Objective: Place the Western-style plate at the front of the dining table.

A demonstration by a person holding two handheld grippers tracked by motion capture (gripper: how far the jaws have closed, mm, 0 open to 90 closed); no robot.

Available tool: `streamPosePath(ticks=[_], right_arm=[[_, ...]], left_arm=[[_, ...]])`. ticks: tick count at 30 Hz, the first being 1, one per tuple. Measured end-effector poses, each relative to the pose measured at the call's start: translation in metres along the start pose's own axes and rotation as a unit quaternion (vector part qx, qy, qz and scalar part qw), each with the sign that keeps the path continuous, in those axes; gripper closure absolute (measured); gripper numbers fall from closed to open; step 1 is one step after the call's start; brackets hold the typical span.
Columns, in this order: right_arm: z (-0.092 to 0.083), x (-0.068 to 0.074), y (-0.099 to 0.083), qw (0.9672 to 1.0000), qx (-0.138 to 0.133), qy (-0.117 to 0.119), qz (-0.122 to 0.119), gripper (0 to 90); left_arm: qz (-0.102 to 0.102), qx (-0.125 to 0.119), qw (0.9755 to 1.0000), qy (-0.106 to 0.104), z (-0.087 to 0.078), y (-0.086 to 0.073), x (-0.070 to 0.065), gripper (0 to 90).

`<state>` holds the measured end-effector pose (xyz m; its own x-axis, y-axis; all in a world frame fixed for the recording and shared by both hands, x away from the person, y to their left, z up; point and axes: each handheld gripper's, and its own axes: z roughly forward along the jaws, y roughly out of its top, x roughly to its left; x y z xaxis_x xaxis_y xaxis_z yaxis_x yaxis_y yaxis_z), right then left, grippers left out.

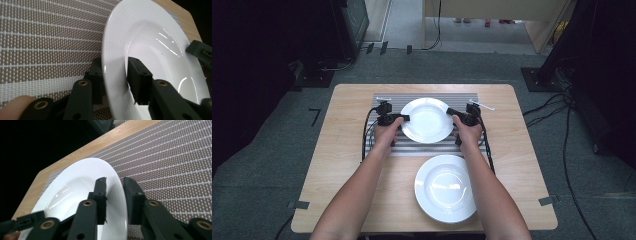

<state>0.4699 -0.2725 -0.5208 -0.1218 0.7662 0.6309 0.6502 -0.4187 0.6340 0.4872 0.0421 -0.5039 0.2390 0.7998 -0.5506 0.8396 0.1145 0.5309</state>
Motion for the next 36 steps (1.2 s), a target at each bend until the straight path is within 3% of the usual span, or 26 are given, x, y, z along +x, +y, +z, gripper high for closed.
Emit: streamPosePath(ticks=[2, 3, 5, 7, 12, 14, 17, 19, 21, 24, 26, 29, 33, 36], right_arm=[[-0.002, 0.003, 0.002, 0.9997, -0.015, -0.011, -0.018, 64.3], [-0.003, 0.006, 0.003, 0.9986, -0.019, -0.031, -0.039, 63.1], [-0.006, 0.009, 0.006, 0.9969, -0.020, -0.050, -0.058, 59.6], [-0.010, 0.010, 0.009, 0.9952, -0.027, -0.058, -0.073, 59.1], [-0.024, 0.007, 0.013, 0.9946, -0.033, -0.047, -0.086, 58.5], [-0.029, 0.006, 0.013, 0.9943, -0.039, -0.043, -0.089, 56.8], [-0.039, 0.008, 0.014, 0.9904, -0.032, -0.037, -0.129, 57.5], [-0.048, 0.014, 0.014, 0.9895, -0.028, -0.024, -0.140, 58.9], [-0.056, 0.019, 0.013, 0.9878, -0.023, -0.017, -0.153, 50.2], [-0.068, 0.026, 0.012, 0.9877, -0.008, -0.005, -0.156, 38.8], [-0.076, 0.028, 0.010, 0.9851, -0.003, -0.008, -0.172, 34.3], [-0.086, 0.029, 0.005, 0.9822, 0.007, -0.018, -0.187, 33.8], [-0.102, 0.028, -0.002, 0.9801, 0.010, -0.008, -0.198, 30.6], [-0.112, 0.026, -0.005, 0.9793, 0.009, -0.007, -0.202, 29.6]], left_arm=[[0.002, -0.005, 1.0000, -0.002, -0.002, -0.001, -0.001, 59.7], [0.004, -0.006, 1.0000, -0.002, -0.003, -0.001, -0.002, 57.8], [0.007, -0.015, 0.9999, 0.003, -0.007, -0.001, -0.005, 53.5], [0.016, -0.022, 0.9996, 0.008, -0.011, 0.000, -0.008, 48.7], [0.063, -0.013, 0.9975, 0.029, -0.024, -0.005, -0.018, 37.0], [0.070, -0.016, 0.9968, 0.033, -0.028, -0.009, -0.020, 31.7], [0.074, -0.024, 0.9962, 0.039, -0.037, -0.014, -0.020, 25.8], [0.082, -0.029, 0.9952, 0.044, -0.043, -0.017, -0.021, 24.1], [0.098, -0.038, 0.9931, 0.052, -0.050, -0.021, -0.024, 23.0], [0.116, -0.046, 0.9910, 0.048, -0.060, -0.026, -0.029, 21.5], [0.132, -0.048, 0.9888, 0.050, -0.067, -0.029, -0.031, 20.7], [0.137, -0.048, 0.9887, 0.038, -0.077, -0.032, -0.032, 19.3], [0.144, -0.051, 0.9877, 0.036, -0.089, -0.038, -0.033, 18.7], [0.156, -0.051, 0.9856, 0.040, -0.095, -0.044, -0.033, 18.6]])
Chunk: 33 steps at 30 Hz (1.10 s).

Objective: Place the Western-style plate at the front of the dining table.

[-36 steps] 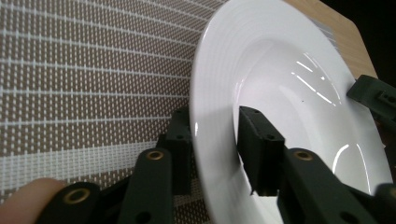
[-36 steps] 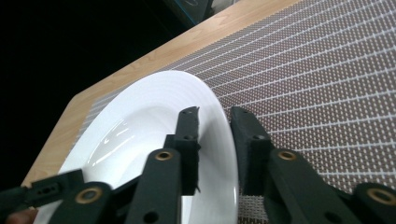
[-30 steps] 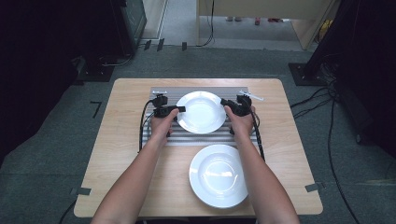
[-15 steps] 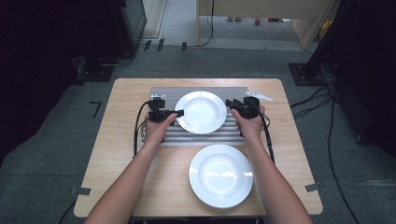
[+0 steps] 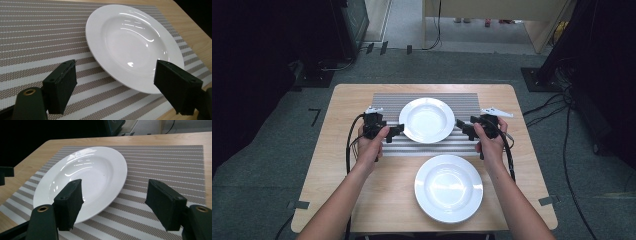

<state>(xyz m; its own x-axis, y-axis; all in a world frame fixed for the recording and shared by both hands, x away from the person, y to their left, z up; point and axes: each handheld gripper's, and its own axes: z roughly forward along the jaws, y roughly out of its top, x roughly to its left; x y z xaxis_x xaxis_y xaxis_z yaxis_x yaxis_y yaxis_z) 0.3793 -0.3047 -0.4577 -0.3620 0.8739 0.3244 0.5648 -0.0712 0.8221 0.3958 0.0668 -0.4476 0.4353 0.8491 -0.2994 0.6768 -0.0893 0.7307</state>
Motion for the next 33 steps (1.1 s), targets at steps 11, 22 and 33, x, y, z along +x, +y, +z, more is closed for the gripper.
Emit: streamPosePath(ticks=[11, 22, 33], right_arm=[[-0.038, -0.014, -0.021, 0.9997, 0.002, -0.019, -0.012, 28.2], [-0.070, -0.025, -0.038, 0.9994, 0.002, -0.033, -0.013, 27.0], [-0.099, -0.029, -0.052, 0.9993, -0.004, -0.036, -0.013, 26.9]], left_arm=[[0.004, -0.004, 1.0000, 0.005, -0.027, -0.017, 0.008, 18.6], [0.006, -0.010, 0.9999, 0.012, -0.058, -0.042, 0.021, 16.5], [0.012, -0.016, 0.9997, 0.015, -0.081, -0.068, 0.024, 16.2]])
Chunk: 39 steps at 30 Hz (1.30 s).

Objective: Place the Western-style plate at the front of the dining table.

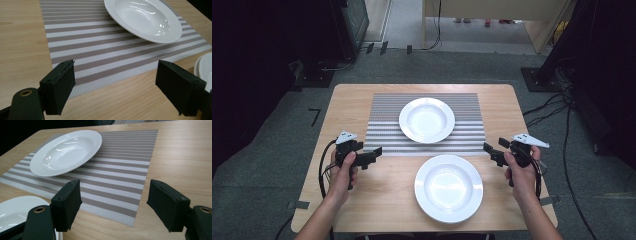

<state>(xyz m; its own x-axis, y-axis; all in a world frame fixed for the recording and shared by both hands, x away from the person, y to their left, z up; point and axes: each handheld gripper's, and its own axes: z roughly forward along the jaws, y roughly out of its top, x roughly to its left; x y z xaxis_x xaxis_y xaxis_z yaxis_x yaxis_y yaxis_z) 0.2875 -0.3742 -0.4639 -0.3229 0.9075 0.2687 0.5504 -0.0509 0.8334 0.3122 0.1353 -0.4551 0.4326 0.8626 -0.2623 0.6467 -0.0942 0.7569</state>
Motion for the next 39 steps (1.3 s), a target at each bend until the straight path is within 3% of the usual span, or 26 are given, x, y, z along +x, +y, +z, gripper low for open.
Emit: streamPosePath(ticks=[24, 39], right_arm=[[-0.056, -0.025, -0.037, 0.9996, -0.006, -0.023, 0.013, 26.5], [-0.085, -0.036, -0.063, 0.9994, 0.004, -0.032, 0.015, 25.5]], left_arm=[[-0.018, -0.009, 0.9994, 0.029, -0.043, -0.047, 0.023, 16.2], [-0.044, -0.013, 0.9977, 0.051, -0.065, -0.073, 0.042, 15.0]])
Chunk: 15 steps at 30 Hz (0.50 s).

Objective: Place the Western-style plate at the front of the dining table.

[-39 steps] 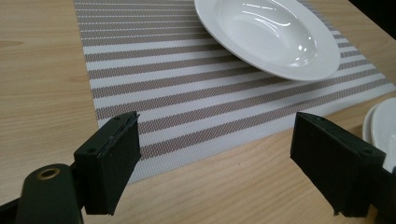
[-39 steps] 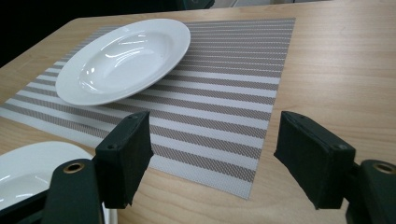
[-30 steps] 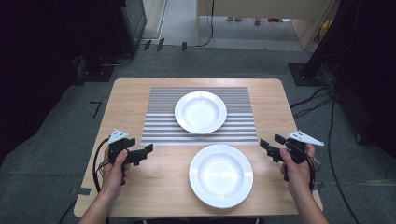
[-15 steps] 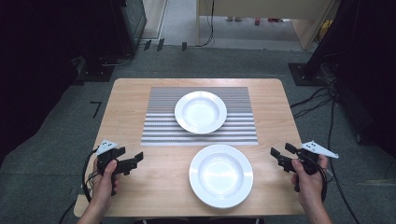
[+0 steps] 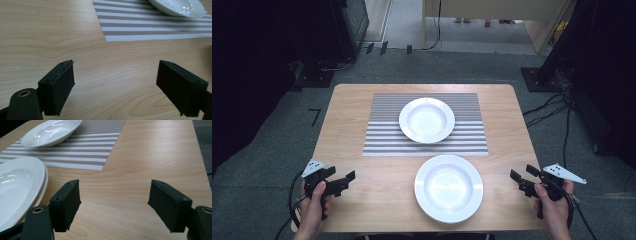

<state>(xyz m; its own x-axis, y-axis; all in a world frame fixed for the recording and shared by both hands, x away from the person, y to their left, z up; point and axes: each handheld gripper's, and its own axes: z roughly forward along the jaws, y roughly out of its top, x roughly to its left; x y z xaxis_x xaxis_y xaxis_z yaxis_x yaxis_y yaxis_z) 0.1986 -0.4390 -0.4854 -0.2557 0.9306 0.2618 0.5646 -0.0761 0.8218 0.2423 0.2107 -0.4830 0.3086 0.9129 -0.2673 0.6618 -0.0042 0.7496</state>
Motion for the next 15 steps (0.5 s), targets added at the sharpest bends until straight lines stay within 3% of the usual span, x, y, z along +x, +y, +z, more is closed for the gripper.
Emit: streamPosePath(ticks=[15], right_arm=[[-0.018, -0.017, -0.029, 0.9996, 0.021, -0.019, 0.001, 24.1]], left_arm=[[-0.011, 0.005, 0.9997, 0.022, -0.013, -0.028, 0.019, 15.0]])
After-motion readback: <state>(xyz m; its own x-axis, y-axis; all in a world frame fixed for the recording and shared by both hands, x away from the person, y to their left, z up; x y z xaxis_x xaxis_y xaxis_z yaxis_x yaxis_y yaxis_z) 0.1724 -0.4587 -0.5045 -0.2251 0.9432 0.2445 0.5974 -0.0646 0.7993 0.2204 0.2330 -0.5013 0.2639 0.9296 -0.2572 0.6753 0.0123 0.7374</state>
